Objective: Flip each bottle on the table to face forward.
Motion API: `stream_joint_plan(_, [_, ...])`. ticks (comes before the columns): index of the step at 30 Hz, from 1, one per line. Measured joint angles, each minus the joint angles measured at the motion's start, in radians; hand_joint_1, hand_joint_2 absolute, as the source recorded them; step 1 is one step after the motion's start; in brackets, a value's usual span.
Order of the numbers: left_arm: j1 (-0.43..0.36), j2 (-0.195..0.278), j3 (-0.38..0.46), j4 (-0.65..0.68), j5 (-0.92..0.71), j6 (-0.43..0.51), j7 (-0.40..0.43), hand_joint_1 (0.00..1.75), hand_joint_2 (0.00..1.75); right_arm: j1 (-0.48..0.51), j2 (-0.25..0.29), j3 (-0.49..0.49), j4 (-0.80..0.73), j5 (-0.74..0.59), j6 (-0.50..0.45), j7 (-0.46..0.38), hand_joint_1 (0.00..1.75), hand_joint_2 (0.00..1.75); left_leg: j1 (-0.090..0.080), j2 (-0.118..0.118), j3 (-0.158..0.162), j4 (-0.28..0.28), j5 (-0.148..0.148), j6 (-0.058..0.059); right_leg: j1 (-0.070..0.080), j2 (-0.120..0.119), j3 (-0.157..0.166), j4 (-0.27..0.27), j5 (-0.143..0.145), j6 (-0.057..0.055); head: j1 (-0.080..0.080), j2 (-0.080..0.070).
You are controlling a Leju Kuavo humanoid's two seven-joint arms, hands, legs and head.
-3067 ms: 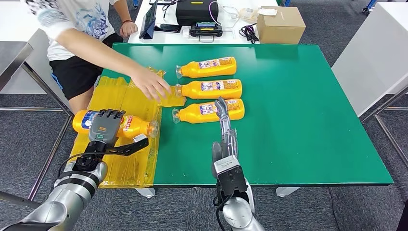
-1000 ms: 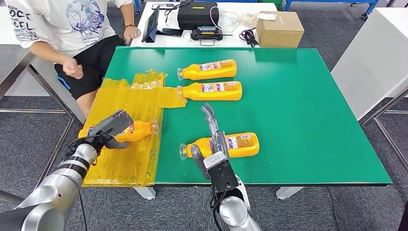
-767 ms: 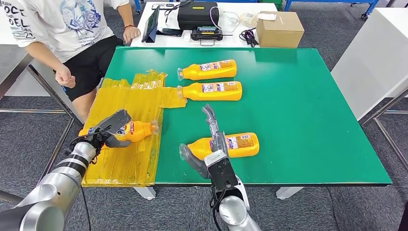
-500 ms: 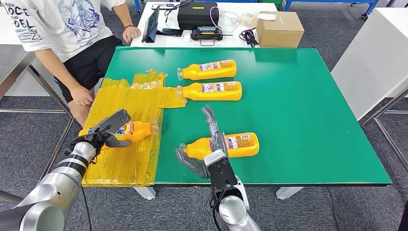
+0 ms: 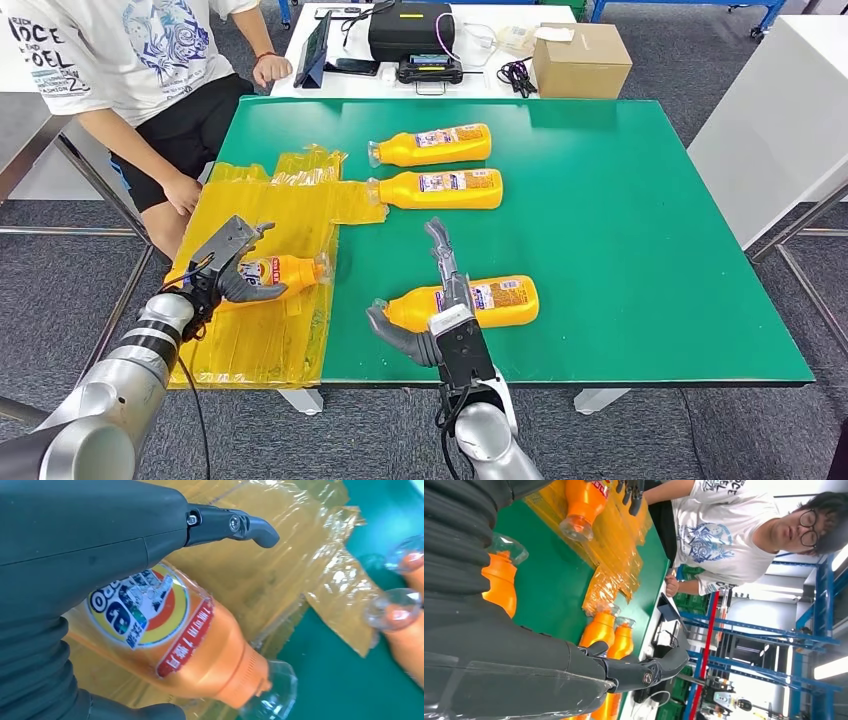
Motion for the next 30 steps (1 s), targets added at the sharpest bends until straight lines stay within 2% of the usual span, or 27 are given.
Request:
stream_joint_plan(2, [0.031, -0.015, 0.0, -0.034, 0.03, 0.172, -0.128, 0.0, 1.75, -0.001, 0.003, -0.001, 0.006, -0.008, 0.0, -0.003, 0.0, 1.75, 0.0, 0.001, -0.002, 0.0, 0.0, 0.0, 0.0, 0.0, -0.003, 0.0, 0.0, 0.0, 0.0, 0.0])
stream_joint_plan(5, [0.094, -0.054, -0.014, -0.143, 0.144, 0.521, -0.3, 0.0, 1.75, -0.001, 0.009, 0.0, 0.014, -0.011, -0.001, -0.012, 0.0, 1.75, 0.0, 0.001, -0.007, 0.0, 0.001, 0.0, 0.0, 0.0, -0.007, 0.0, 0.001, 0.0, 0.0, 0.0])
stream_joint_plan(6, [0.115, -0.066, -0.027, -0.194, 0.208, 0.59, -0.327, 0.0, 1.75, -0.001, 0.011, 0.001, 0.018, -0.01, -0.002, -0.014, 0.0, 1.75, 0.0, 0.001, -0.007, 0.0, 0.001, 0.0, 0.0, 0.0, -0.007, 0.0, 0.001, 0.0, 0.0, 0.0])
stream_joint_plan(7, [0.133, -0.075, -0.043, -0.241, 0.273, 0.621, -0.339, 0.0, 1.75, -0.002, 0.012, 0.003, 0.022, -0.008, -0.005, -0.015, 0.0, 1.75, 0.0, 0.001, -0.008, 0.0, 0.0, 0.0, 0.0, 0.0, -0.007, 0.0, 0.001, 0.0, 0.0, 0.0])
stream_joint_plan(9, [0.165, -0.088, -0.076, -0.324, 0.395, 0.606, -0.342, 0.0, 1.75, -0.003, 0.014, 0.006, 0.03, -0.007, -0.009, -0.017, 0.0, 1.75, 0.0, 0.001, -0.009, 0.0, 0.0, 0.0, 0.0, 0.0, -0.009, 0.0, 0.0, 0.0, 0.0, 0.0])
stream_joint_plan(13, [0.224, -0.112, -0.117, -0.472, 0.62, 0.461, -0.342, 0.0, 1.75, -0.008, 0.014, 0.01, 0.045, -0.006, -0.012, -0.017, 0.0, 1.75, 0.0, 0.001, -0.013, 0.0, 0.0, 0.0, 0.0, 0.0, -0.013, 0.0, 0.0, 0.0, 0.0, 0.0])
stream_joint_plan(15, [0.254, -0.122, -0.136, -0.553, 0.676, 0.441, -0.342, 0.0, 1.75, -0.008, 0.015, 0.01, 0.052, -0.004, -0.012, -0.018, 0.0, 1.75, 0.0, 0.001, -0.013, 0.0, 0.0, 0.0, 0.0, 0.001, -0.013, 0.0, 0.0, 0.0, 0.0, 0.0])
stream_joint_plan(21, [0.307, -0.126, -0.2, -0.722, 0.641, 0.512, -0.342, 0.0, 1.75, -0.008, 0.015, 0.01, 0.065, 0.005, -0.015, -0.018, 0.0, 1.75, 0.0, 0.001, -0.015, 0.0, 0.0, 0.0, 0.0, 0.0, -0.015, 0.0, 0.0, 0.0, 0.0, 0.0])
stream_joint_plan(30, [0.328, -0.126, -0.225, -0.795, 0.639, 0.515, -0.342, 0.0, 1.75, -0.008, 0.015, 0.01, 0.072, 0.005, -0.015, -0.018, 0.0, 1.75, 0.0, 0.001, -0.015, 0.0, 0.0, 0.0, 0.0, 0.001, -0.015, 0.0, 0.0, 0.0, 0.0, 0.0])
